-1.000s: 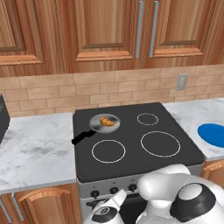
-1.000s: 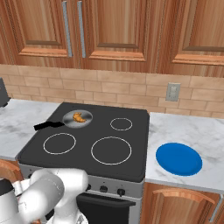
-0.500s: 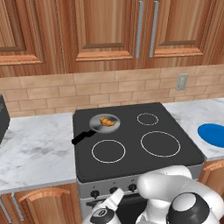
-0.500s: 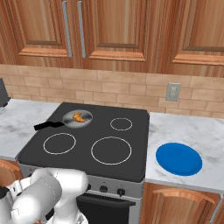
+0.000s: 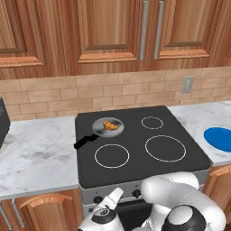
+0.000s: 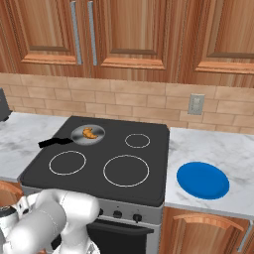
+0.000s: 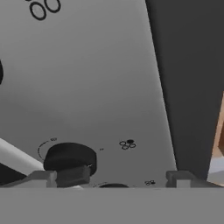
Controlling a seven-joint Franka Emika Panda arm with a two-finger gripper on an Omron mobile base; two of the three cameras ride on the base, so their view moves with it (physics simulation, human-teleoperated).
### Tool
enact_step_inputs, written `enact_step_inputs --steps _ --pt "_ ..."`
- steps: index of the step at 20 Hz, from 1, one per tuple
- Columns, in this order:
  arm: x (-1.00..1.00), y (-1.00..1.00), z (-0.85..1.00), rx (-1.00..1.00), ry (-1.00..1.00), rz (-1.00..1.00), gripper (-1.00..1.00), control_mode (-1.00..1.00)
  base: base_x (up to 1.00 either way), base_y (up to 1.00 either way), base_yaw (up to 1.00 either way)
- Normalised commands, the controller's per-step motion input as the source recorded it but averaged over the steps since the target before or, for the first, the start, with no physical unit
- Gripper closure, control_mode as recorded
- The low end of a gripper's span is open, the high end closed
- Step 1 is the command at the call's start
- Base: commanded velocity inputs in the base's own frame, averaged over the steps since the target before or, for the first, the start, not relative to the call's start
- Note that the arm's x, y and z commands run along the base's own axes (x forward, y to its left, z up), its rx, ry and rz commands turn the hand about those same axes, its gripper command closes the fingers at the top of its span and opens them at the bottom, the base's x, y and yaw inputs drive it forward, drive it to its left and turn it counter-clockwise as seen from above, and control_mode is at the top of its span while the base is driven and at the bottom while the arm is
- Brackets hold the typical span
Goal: Pick the croissant and place it on the pan. Then turn on the stove to warm the croissant.
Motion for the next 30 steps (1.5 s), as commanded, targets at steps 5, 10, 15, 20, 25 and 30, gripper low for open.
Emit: enact_step_inputs --steps 5,10,15,20,25,30 --pt "0.01 0.14 -0.32 -0.11 0.08 0.00 -1.00 -1.00 0.00 0.00 0.00" --pt "0.00 0.15 -0.32 -0.08 0.06 0.00 -1.00 -1.00 0.00 0.00 0.00" --pt "0.13 0.01 -0.04 0.00 0.04 0.00 -1.00 -1.00 0.00 0.00 0.00" --pt "0.18 0.00 0.00 0.00 0.00 0.00 -1.00 -1.00 0.00 0.00 0.00" --pt "0.03 -0.08 -0.05 0.00 0.00 0.00 -1.00 -1.00 0.00 0.00 0.00" --pt "0.00 -0.10 -0.21 0.00 0.00 0.00 -1.00 -1.00 0.00 0.00 0.00"
